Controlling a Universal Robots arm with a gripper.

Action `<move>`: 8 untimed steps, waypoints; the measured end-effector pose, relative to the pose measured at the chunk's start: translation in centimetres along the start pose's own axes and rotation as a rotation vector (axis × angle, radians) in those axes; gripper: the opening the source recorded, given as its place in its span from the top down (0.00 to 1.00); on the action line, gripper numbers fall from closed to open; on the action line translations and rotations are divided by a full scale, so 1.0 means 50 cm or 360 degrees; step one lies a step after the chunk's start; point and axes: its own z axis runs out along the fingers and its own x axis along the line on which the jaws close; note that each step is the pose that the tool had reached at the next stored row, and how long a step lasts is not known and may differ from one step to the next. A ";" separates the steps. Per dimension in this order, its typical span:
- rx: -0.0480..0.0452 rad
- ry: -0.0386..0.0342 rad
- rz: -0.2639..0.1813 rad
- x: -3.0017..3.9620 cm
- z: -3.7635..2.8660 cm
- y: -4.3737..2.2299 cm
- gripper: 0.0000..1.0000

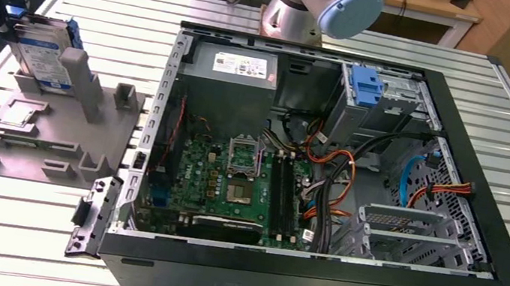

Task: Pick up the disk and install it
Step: 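Pick up the disk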

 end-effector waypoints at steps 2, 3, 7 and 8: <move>0.0000 0.0000 0.0005 0.000 0.001 0.000 0.53; 0.0001 0.0000 0.0007 0.000 0.001 0.000 0.53; 0.0001 0.0000 0.0010 0.000 0.002 0.000 0.53; 0.0001 0.0000 0.0010 0.000 0.002 0.000 0.53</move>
